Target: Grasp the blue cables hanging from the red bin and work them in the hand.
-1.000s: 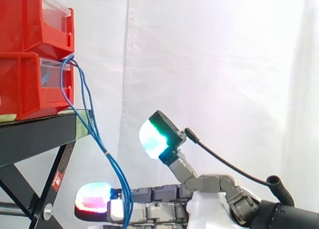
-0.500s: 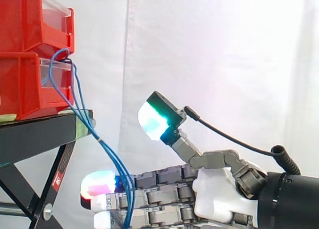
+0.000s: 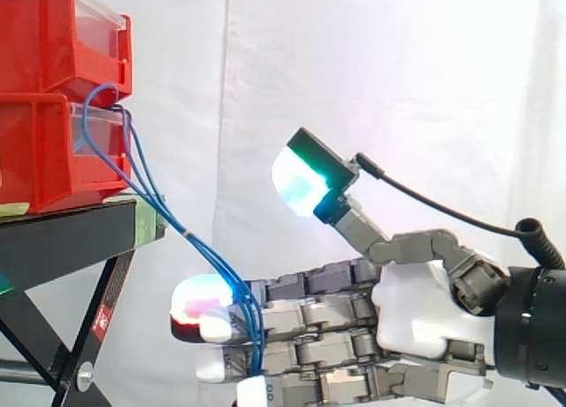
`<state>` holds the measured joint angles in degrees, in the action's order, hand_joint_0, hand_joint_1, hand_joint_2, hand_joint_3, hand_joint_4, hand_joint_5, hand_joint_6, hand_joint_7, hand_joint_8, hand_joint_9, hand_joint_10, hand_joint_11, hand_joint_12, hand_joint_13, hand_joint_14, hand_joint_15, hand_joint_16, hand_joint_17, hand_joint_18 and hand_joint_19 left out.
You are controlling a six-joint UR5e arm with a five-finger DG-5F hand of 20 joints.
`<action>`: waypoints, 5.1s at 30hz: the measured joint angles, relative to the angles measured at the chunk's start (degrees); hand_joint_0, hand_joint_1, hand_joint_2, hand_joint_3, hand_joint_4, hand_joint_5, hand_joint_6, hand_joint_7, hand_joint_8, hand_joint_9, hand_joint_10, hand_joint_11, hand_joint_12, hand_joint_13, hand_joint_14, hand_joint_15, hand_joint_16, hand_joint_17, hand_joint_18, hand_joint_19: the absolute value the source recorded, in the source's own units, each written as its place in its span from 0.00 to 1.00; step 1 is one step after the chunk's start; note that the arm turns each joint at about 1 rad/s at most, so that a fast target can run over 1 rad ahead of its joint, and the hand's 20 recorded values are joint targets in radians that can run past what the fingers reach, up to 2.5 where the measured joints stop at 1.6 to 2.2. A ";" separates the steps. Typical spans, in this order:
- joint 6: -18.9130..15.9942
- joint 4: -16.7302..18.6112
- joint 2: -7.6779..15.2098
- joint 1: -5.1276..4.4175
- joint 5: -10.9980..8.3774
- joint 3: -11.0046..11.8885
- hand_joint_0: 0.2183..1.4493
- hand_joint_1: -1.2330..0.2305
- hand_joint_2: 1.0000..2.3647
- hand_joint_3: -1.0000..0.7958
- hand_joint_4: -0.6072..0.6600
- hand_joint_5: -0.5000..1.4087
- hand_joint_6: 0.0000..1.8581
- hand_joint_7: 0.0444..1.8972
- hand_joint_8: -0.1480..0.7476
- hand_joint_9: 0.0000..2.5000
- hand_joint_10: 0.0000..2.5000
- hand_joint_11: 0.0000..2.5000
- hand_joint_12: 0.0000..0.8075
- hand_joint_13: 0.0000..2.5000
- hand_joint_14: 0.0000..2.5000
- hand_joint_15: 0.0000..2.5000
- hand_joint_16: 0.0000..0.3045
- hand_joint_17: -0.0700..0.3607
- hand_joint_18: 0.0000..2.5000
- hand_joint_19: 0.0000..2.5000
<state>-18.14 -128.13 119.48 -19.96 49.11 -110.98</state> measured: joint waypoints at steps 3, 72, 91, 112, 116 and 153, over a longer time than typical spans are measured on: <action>0.63 -0.13 -0.77 -0.20 -0.11 -0.96 0.44 0.57 0.00 0.00 0.63 0.12 0.00 0.32 0.65 0.34 0.00 0.10 0.59 0.14 0.00 0.12 0.25 0.56 0.01 0.07; 6.01 16.14 3.70 -0.15 -1.40 -7.34 0.31 0.53 0.00 0.00 0.55 0.01 0.00 0.28 0.52 0.08 0.00 0.05 0.67 0.09 0.00 0.09 0.29 0.63 0.00 0.00; 8.26 15.31 9.26 -0.15 -0.26 2.86 0.33 0.51 0.00 0.00 0.58 0.06 0.00 0.28 0.58 0.23 0.00 0.15 0.66 0.22 0.00 0.15 0.26 0.58 0.10 0.01; 4.90 17.31 15.20 -1.03 0.01 6.50 0.35 0.51 0.00 0.00 0.60 0.07 0.00 0.28 0.60 0.36 0.01 0.33 0.70 0.40 0.01 0.33 0.24 0.55 0.21 0.09; 4.81 16.65 15.23 -1.13 0.08 6.51 0.36 0.51 0.00 0.00 0.60 0.08 0.00 0.29 0.60 0.38 0.01 0.39 0.71 0.44 0.01 0.38 0.24 0.55 0.23 0.11; 7.17 11.86 2.96 -4.53 -2.54 -3.30 0.44 0.45 0.00 0.00 0.62 0.12 0.00 0.31 0.50 0.44 0.11 0.69 0.56 0.54 0.11 0.66 0.25 0.56 0.40 0.35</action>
<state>-10.98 -116.27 122.44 -24.49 46.57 -114.28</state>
